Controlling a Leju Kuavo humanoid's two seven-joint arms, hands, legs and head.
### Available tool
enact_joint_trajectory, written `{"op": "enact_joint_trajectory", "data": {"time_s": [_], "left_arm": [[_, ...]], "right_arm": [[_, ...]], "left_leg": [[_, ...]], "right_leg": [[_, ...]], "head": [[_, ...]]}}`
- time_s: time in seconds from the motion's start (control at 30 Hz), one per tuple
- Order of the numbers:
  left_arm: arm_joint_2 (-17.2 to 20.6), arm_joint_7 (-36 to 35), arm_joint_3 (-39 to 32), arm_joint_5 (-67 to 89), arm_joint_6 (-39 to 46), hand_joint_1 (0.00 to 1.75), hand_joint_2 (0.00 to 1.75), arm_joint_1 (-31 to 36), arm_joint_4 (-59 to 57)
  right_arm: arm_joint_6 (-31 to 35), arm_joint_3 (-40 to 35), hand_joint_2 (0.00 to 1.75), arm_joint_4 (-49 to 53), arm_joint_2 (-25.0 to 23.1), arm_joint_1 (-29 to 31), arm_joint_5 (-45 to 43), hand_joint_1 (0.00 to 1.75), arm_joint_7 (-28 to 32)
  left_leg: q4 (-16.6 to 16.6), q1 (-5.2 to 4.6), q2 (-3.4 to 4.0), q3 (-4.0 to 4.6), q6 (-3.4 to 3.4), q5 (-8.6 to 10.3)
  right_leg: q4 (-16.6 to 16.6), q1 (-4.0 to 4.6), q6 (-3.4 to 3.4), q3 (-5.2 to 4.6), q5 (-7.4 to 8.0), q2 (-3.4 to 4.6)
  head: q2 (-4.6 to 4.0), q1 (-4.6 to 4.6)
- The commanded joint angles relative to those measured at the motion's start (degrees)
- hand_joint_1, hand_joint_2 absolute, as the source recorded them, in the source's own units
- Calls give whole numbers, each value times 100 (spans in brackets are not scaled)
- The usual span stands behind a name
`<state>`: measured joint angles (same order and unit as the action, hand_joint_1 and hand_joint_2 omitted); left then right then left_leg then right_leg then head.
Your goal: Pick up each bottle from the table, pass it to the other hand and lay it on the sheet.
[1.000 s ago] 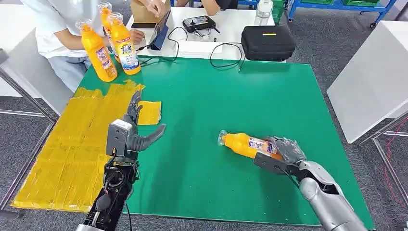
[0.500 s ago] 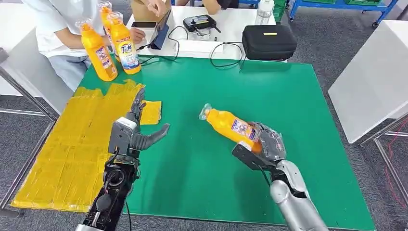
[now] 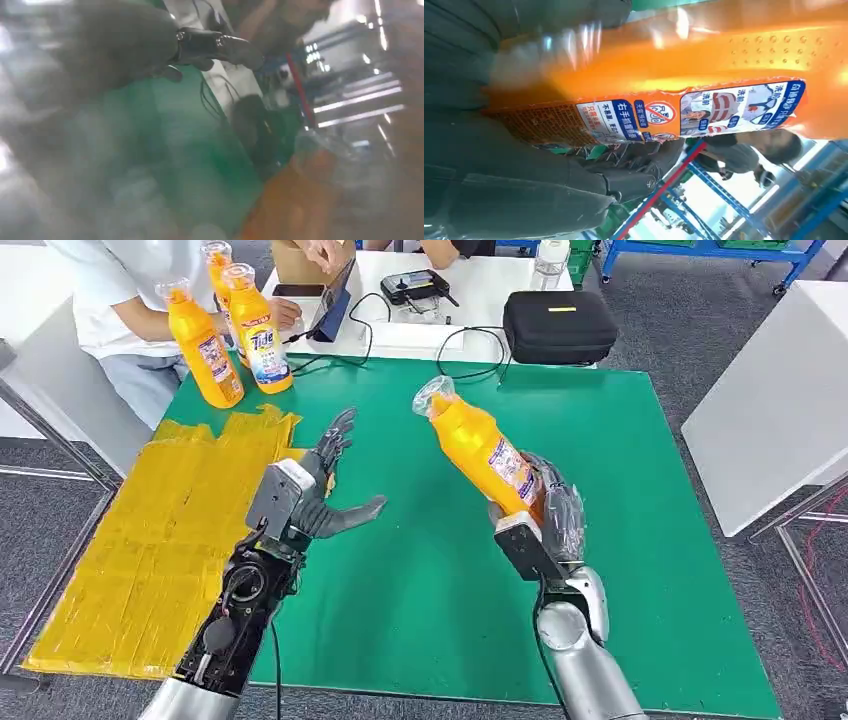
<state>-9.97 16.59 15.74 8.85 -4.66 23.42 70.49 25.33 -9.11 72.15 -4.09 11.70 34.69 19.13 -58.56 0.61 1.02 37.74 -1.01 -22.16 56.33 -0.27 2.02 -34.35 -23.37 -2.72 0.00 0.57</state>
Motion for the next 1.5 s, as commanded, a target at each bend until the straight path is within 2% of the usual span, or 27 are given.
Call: {"op": "enact_joint_trajectory", "data": {"time_s": [0.03,0.3,0.5,0.63,0.9,1.5], "left_arm": [[166,-145,413,-379,-429,0,175,766,-984],[186,-335,494,-1564,-1257,0,175,1324,-1735],[191,-338,529,-1599,-1258,0,175,1361,-1754],[189,-345,601,-1662,-1251,0,175,1370,-1745],[187,-337,711,-1892,-1282,0,175,1389,-1817],[133,-310,825,-2095,-1305,0,175,1476,-2016]], "right_arm": [[-11,-19,175,-397,-271,317,-197,175,149],[-38,-536,175,-1312,-459,726,-347,175,351],[-10,-606,175,-1385,-478,753,-306,175,362],[22,-666,175,-1433,-489,763,-268,175,350],[282,-982,175,-1754,-640,879,37,175,304],[401,-1283,175,-1794,-767,1016,36,175,407]], "left_leg": [[3,-1,-2,-9,3,-2],[2,2,6,-16,4,-4],[10,-3,2,-36,5,-9],[3,0,0,-11,3,-3],[4,-1,0,-27,6,-9],[1,1,-3,-12,5,-5]], "right_leg": [[0,-2,-4,7,-3,12],[-1,2,-6,13,-1,25],[-4,-5,-7,32,-8,35],[0,-2,-3,10,-4,15],[1,-4,-8,23,-8,32],[1,-1,-5,10,-5,19]], "head": [[0,-2],[0,-2],[0,-2],[0,-2],[0,-2],[0,-2]]}}
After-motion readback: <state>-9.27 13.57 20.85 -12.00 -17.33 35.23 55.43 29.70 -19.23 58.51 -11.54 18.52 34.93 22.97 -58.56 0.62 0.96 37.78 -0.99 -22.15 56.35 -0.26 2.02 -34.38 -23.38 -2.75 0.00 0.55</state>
